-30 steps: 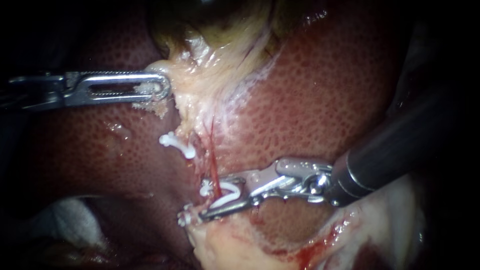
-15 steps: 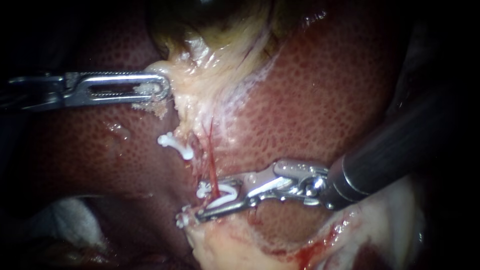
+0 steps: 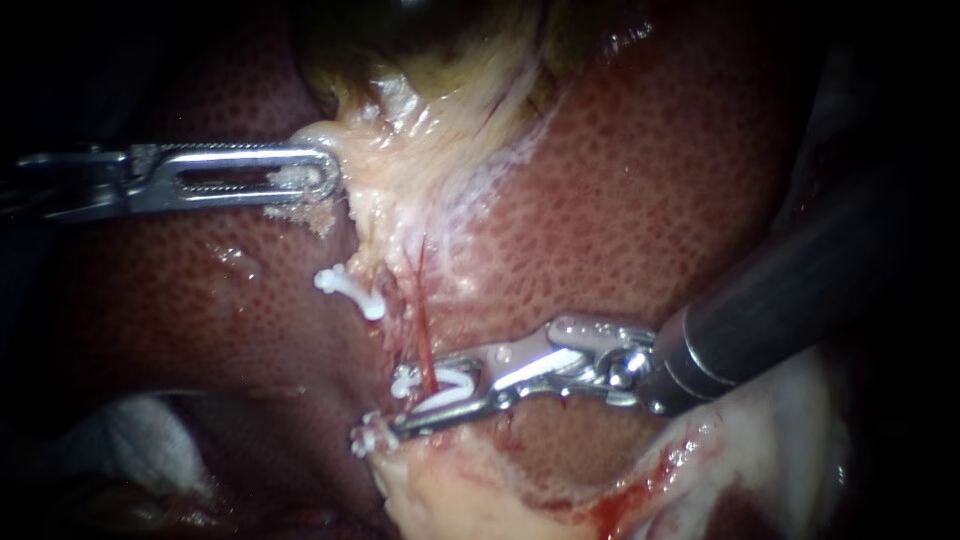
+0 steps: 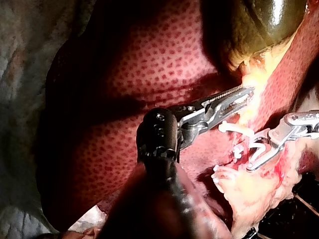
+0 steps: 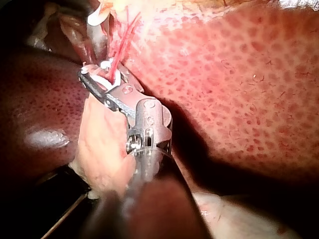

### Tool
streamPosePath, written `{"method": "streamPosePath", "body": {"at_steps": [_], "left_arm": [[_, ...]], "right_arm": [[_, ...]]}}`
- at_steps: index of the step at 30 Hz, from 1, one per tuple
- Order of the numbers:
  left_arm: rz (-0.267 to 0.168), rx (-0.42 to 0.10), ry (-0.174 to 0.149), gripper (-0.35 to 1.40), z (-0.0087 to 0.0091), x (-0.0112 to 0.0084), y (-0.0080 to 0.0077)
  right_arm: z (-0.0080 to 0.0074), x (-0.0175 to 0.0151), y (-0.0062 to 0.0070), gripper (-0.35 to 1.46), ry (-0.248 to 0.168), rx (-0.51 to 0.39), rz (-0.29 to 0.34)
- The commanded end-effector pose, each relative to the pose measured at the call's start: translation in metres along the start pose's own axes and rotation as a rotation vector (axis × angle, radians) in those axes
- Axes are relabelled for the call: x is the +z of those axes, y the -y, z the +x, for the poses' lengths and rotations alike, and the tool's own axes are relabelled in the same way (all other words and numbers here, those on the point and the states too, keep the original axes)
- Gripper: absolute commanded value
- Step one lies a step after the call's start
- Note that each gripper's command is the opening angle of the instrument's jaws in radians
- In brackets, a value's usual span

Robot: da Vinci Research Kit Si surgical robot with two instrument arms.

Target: Clipping first clip right tube

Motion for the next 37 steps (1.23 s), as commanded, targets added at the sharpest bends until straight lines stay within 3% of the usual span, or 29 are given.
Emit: {"method": "streamPosePath", "body": {"at_steps": [1, 5, 7, 8, 19, 37], "left_arm": [[0.0, 0.0, 0.0, -0.35, -0.0001, 0.0, 0.0], [0.0, 0.0, 0.0, -0.35, -0.0001, 0.0, 0.0001], [0.0, 0.0, 0.0, -0.35, -0.0001, 0.0, 0.0001], [0.0, 0.0, 0.0, -0.35, -0.0001, 0.0, 0.0001], [0.0, 0.0, 0.0, -0.35, -0.0001, 0.0, 0.0001], [0.001, 0.0, -0.001, -0.35, -0.0001, 0.0003, 0.0]], "right_arm": [[0.0, 0.0, 0.0, 0.19, -0.001, 0.004, -0.003], [0.0, -0.0001, -0.0001, -0.1, 0.002, 0.039, 0.003], [0.0, -0.0001, -0.0001, -0.33, 0.0, 0.074, 0.007], [-0.0001, -0.0002, -0.0001, -0.35, 0.001, 0.085, 0.008], [-0.0003, -0.0005, -0.0003, -0.35, 0.048, 0.1, -0.012], [-0.0007, -0.001, -0.0001, -0.35, 0.057, 0.096, -0.008]]}}
